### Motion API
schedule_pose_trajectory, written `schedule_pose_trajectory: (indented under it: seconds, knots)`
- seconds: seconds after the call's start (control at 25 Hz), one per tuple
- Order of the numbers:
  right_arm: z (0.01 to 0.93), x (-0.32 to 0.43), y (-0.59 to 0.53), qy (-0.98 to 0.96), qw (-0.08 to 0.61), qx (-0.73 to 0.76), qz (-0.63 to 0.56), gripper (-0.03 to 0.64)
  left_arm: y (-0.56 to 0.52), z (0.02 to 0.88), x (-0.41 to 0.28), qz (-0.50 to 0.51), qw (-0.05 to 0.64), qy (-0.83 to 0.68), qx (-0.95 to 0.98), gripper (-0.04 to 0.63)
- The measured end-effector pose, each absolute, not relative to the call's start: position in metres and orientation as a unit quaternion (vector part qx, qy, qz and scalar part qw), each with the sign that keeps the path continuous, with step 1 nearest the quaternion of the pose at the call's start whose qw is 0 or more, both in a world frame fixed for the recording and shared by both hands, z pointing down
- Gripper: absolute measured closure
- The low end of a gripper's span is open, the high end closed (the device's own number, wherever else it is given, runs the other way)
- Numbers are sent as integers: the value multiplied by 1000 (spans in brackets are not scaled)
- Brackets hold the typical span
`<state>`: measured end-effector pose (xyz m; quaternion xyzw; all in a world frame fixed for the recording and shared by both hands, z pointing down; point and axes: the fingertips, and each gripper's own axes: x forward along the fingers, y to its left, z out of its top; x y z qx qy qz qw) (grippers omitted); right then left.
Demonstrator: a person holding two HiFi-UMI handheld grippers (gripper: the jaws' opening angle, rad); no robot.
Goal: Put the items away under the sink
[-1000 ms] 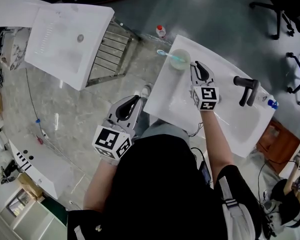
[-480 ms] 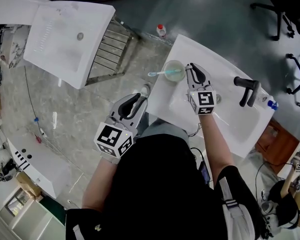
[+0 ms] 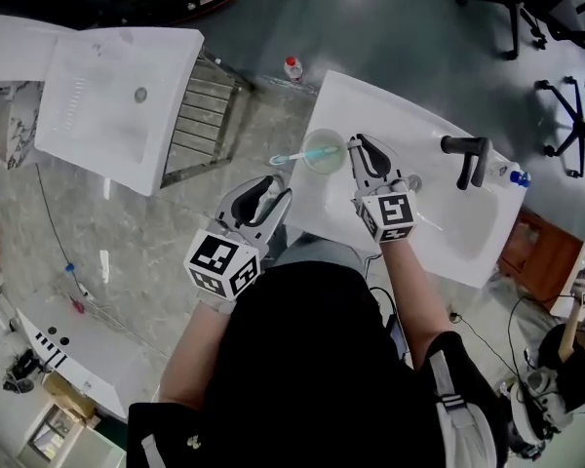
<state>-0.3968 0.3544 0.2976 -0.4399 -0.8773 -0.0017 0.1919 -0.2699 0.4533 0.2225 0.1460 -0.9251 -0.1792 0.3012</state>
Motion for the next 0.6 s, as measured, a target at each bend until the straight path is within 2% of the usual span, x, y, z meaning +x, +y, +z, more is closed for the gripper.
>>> schedule_pose_trajectory:
  seconds: [0.52, 0.6]
  knots:
    - [241, -347, 326, -930, 180, -321, 18, 563, 444, 190, -295, -161, 241, -911, 293, 446]
    - [238, -335, 321, -938, 177, -297, 22, 563, 441, 185, -294, -158, 230, -906, 318, 465]
